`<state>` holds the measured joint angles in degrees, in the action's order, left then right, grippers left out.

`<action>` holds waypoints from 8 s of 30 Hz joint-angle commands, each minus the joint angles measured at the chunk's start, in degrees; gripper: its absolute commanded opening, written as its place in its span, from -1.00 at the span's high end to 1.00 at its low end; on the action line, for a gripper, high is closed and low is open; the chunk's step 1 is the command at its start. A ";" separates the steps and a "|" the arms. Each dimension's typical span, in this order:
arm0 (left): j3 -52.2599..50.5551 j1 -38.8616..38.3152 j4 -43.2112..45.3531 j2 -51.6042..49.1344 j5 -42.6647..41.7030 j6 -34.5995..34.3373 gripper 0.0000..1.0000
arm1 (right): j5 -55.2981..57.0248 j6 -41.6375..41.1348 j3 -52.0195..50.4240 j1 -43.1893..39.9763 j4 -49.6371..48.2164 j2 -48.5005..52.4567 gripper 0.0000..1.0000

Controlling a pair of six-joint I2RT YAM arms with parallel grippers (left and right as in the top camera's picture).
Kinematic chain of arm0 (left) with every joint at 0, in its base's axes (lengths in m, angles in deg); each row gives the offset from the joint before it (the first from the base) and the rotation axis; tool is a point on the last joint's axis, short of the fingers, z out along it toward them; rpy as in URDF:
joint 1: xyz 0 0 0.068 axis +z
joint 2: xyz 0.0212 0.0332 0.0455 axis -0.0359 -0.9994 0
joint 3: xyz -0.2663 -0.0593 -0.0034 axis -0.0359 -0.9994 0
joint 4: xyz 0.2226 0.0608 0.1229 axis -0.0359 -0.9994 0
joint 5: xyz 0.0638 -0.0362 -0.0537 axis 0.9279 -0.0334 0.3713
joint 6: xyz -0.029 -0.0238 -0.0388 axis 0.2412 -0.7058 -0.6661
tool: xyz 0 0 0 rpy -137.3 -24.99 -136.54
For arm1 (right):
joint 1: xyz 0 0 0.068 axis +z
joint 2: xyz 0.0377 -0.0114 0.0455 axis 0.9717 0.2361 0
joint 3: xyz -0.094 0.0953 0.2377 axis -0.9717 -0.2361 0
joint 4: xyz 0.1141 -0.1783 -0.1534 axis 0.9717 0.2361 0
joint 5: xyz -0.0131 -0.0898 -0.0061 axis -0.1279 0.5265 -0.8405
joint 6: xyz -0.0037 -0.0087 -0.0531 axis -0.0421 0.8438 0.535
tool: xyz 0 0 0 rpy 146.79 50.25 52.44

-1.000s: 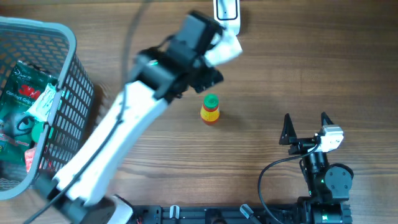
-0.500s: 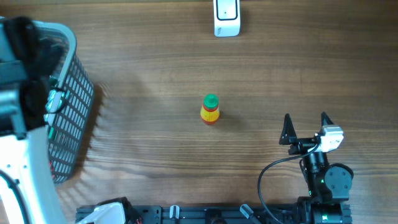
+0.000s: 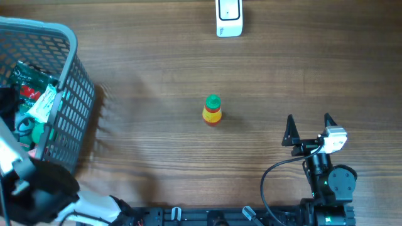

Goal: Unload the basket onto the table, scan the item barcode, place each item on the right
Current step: 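Reach into the basket and grasp the green-lidded jar with left gripper, then carry the jar past the scanner and place it beside the bottle, then return the left gripper to the basket and grasp the tissue wipes pack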

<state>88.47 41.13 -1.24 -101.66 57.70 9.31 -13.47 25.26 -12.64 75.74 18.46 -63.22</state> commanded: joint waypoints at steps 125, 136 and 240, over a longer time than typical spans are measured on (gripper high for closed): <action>-12.35 -67.17 26.05 -17.79 -15.15 -8.41 -1.00 | 0.92 0.46 -0.07 -0.13 -0.11 -0.46 -1.00; -11.19 -66.18 23.69 0.63 -7.04 -4.33 -1.00 | 0.92 0.46 -0.07 -0.13 -0.09 -0.46 -1.00; -26.97 -0.83 38.58 -5.07 -9.22 15.72 -0.94 | 0.92 0.44 -0.07 -0.13 -0.09 -0.42 -0.99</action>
<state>65.21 40.39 34.21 -105.99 48.94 23.43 -13.45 25.26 -12.64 75.74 18.46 -63.22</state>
